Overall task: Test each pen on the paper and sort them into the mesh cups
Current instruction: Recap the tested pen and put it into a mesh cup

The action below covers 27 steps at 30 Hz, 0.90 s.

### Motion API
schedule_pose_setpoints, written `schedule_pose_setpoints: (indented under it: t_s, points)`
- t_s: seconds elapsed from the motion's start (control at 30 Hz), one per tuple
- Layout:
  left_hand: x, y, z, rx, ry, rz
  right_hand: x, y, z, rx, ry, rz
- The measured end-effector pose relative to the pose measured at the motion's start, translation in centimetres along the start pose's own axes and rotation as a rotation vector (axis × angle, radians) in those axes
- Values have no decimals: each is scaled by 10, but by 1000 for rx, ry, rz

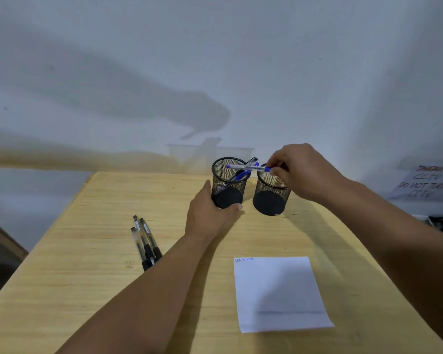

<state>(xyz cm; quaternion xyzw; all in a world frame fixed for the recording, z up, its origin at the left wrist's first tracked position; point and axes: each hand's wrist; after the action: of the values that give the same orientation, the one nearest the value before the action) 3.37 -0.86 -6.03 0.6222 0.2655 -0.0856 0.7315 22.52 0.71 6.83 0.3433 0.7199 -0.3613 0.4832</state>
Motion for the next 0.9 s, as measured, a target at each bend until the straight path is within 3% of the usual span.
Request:
schedule_pose_setpoints:
  t_s: [0.33, 0.67, 0.9]
  points:
    - [11, -5, -4, 34, 117, -7, 18, -4, -41, -201, -134, 313]
    - [10, -6, -4, 48, 132, -21, 29, -15, -57, -223, -224, 445]
    - [6, -9, -3, 73, 33, -4, 36, -20, -32, -197, 50, 349]
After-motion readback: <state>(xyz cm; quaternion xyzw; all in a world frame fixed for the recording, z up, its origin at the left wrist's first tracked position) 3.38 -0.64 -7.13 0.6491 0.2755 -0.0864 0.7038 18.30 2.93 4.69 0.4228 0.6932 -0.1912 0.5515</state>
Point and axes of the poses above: each hand's wrist, its own z-axis away from the middle knuckle, its own x-axis out of the palm, y = z × x, and after that the axes turned 10 degrees about -x, right-handed
